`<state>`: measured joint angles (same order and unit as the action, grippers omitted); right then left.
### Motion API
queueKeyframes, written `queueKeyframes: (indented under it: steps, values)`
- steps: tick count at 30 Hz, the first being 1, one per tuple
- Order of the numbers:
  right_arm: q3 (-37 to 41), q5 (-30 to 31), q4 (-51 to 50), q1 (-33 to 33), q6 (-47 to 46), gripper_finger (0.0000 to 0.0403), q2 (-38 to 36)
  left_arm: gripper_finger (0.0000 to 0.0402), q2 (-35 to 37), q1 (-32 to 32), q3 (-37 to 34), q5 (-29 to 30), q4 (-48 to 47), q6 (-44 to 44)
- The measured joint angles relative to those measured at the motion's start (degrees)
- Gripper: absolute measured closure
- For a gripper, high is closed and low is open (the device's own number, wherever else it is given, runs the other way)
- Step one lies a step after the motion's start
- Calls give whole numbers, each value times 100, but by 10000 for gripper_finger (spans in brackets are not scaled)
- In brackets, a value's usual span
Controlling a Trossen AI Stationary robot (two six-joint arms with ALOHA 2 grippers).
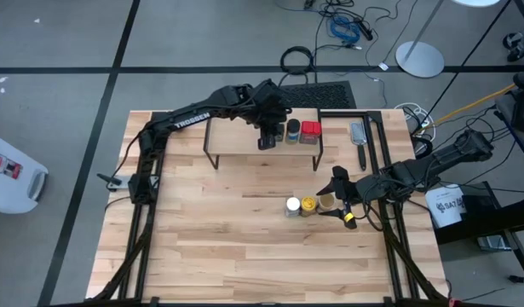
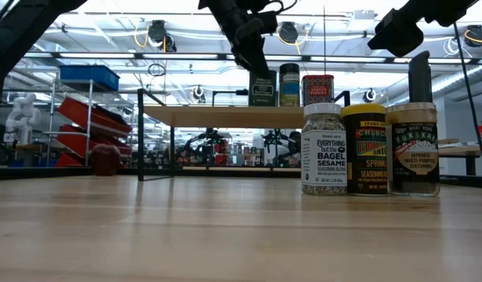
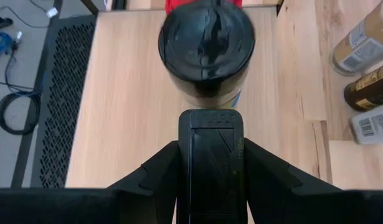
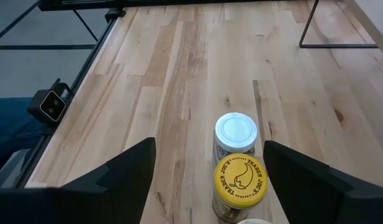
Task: Shelf spices
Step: Put the black seasoning can on the shelf, then put the white seasoning bottle on the shelf
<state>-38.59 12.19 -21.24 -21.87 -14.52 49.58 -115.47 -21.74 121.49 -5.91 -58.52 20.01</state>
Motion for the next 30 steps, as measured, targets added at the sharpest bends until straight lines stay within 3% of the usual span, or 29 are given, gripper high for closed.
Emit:
queueKeyframes:
  steps: [10, 23, 30]
  values:
    - [2, -4, -3, 0, -24, 117, -2, 239, -82, 0, 0, -13, -22, 28]
    - [2, -2, -1, 0, -24, 117, -2, 136, 28, 65, 0, 48, -152, -18]
    - [2, -2, 1, 0, -31, 117, -2, 129, 492, 308, 4, 781, -147, -25]
